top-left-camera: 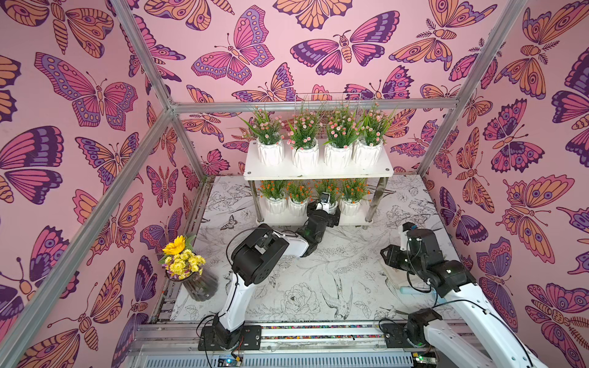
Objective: Place the baby's breath potted plants on the rack by color
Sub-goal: Place the baby's breath potted plant on the rack.
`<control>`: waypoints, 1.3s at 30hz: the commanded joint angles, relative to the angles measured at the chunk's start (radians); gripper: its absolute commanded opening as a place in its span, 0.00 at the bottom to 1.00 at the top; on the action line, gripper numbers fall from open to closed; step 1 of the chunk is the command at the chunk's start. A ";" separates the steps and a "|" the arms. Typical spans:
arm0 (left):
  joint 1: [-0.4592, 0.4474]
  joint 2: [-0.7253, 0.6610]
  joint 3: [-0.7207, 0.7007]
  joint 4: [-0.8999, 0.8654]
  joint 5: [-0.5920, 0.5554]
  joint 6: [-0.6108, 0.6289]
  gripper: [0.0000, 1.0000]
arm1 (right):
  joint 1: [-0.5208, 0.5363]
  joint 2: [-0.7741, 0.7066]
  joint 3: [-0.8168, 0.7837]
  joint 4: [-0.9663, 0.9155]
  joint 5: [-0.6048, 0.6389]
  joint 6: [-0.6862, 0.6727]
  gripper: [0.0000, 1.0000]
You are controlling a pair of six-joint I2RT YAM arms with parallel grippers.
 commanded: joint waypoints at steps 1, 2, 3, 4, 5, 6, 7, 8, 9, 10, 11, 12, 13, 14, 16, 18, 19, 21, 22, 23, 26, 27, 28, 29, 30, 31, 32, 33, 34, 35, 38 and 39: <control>0.016 0.016 0.021 0.051 -0.025 -0.023 0.81 | -0.005 0.005 -0.006 0.017 -0.008 -0.014 0.37; 0.017 0.019 0.020 0.050 -0.029 -0.027 0.87 | -0.005 0.006 -0.008 0.019 -0.009 -0.014 0.37; 0.016 0.022 0.021 0.052 -0.032 -0.029 0.91 | -0.005 0.007 -0.009 0.020 -0.009 -0.014 0.37; 0.018 0.025 0.023 0.052 -0.033 -0.031 0.95 | -0.005 0.008 -0.009 0.021 -0.010 -0.013 0.37; 0.019 0.028 0.026 0.050 -0.027 -0.033 0.97 | -0.005 0.008 -0.009 0.021 -0.010 -0.013 0.37; 0.022 0.028 0.029 0.048 -0.020 -0.033 0.98 | -0.005 0.008 -0.010 0.021 -0.011 -0.014 0.37; 0.024 0.029 0.032 0.043 -0.013 -0.033 0.98 | -0.005 0.007 -0.009 0.021 -0.012 -0.013 0.37; 0.024 0.029 0.035 0.038 -0.011 -0.034 0.99 | -0.005 0.005 -0.009 0.021 -0.010 -0.013 0.37; 0.024 0.029 0.037 0.036 -0.010 -0.032 0.99 | -0.005 0.006 -0.009 0.021 -0.010 -0.013 0.37; 0.024 0.029 0.039 0.035 -0.010 -0.031 1.00 | -0.005 0.004 -0.008 0.020 -0.012 -0.014 0.37; 0.026 0.029 0.040 0.035 -0.011 -0.029 1.00 | -0.005 0.004 -0.010 0.019 -0.010 -0.013 0.37; 0.026 0.028 0.044 0.033 -0.007 -0.027 1.00 | -0.005 0.003 -0.012 0.020 -0.009 -0.012 0.37; 0.025 0.027 0.048 0.025 -0.006 -0.025 1.00 | -0.005 0.001 -0.012 0.021 -0.012 -0.013 0.37; 0.026 0.027 0.054 0.017 -0.006 -0.024 1.00 | -0.005 -0.001 -0.014 0.021 -0.012 -0.012 0.37; 0.026 0.021 0.055 0.005 -0.008 -0.024 1.00 | -0.005 -0.004 -0.017 0.021 -0.015 -0.011 0.37; 0.026 0.010 0.038 0.010 -0.010 -0.034 1.00 | -0.005 -0.012 -0.020 0.019 -0.015 -0.009 0.37; 0.026 0.002 0.024 0.017 -0.010 -0.037 1.00 | -0.005 -0.017 -0.022 0.018 -0.016 -0.008 0.37; 0.025 -0.013 -0.002 0.034 -0.005 -0.038 1.00 | -0.005 -0.025 -0.026 0.016 -0.014 -0.007 0.38; 0.026 -0.024 -0.015 0.038 -0.001 -0.037 1.00 | -0.005 -0.027 -0.028 0.015 -0.013 -0.008 0.38; 0.026 -0.031 -0.023 0.039 0.001 -0.038 1.00 | -0.005 -0.028 -0.028 0.015 -0.015 -0.006 0.38; 0.026 -0.061 -0.058 0.052 0.018 -0.032 1.00 | -0.005 -0.033 -0.032 0.016 -0.019 -0.003 0.38; 0.024 -0.068 -0.071 0.060 0.030 -0.026 1.00 | -0.005 -0.033 -0.034 0.016 -0.019 -0.002 0.38; 0.024 -0.076 -0.079 0.063 0.043 -0.019 1.00 | -0.005 -0.035 -0.034 0.016 -0.019 -0.002 0.38; 0.023 -0.081 -0.083 0.061 0.053 -0.011 1.00 | -0.005 -0.036 -0.034 0.015 -0.020 -0.002 0.38; 0.023 -0.087 -0.087 0.060 0.061 -0.006 1.00 | -0.006 -0.038 -0.034 0.015 -0.022 0.000 0.38; 0.022 -0.094 -0.093 0.058 0.065 -0.005 1.00 | -0.005 -0.039 -0.034 0.015 -0.021 0.000 0.38; 0.020 -0.100 -0.100 0.057 0.066 -0.005 1.00 | -0.004 -0.042 -0.034 0.012 -0.022 0.001 0.38; 0.020 -0.109 -0.111 0.057 0.066 -0.008 1.00 | -0.005 -0.045 -0.034 0.010 -0.020 0.002 0.38; 0.017 -0.117 -0.121 0.059 0.066 -0.009 1.00 | -0.005 -0.050 -0.034 0.008 -0.020 0.003 0.38; 0.016 -0.124 -0.130 0.063 0.066 -0.010 1.00 | -0.005 -0.053 -0.034 0.005 -0.019 0.002 0.38; 0.007 -0.152 -0.162 0.068 0.067 -0.010 1.00 | -0.005 -0.059 -0.033 -0.002 -0.014 0.001 0.38; 0.002 -0.162 -0.174 0.067 0.069 -0.009 1.00 | -0.005 -0.061 -0.032 -0.004 -0.013 0.000 0.38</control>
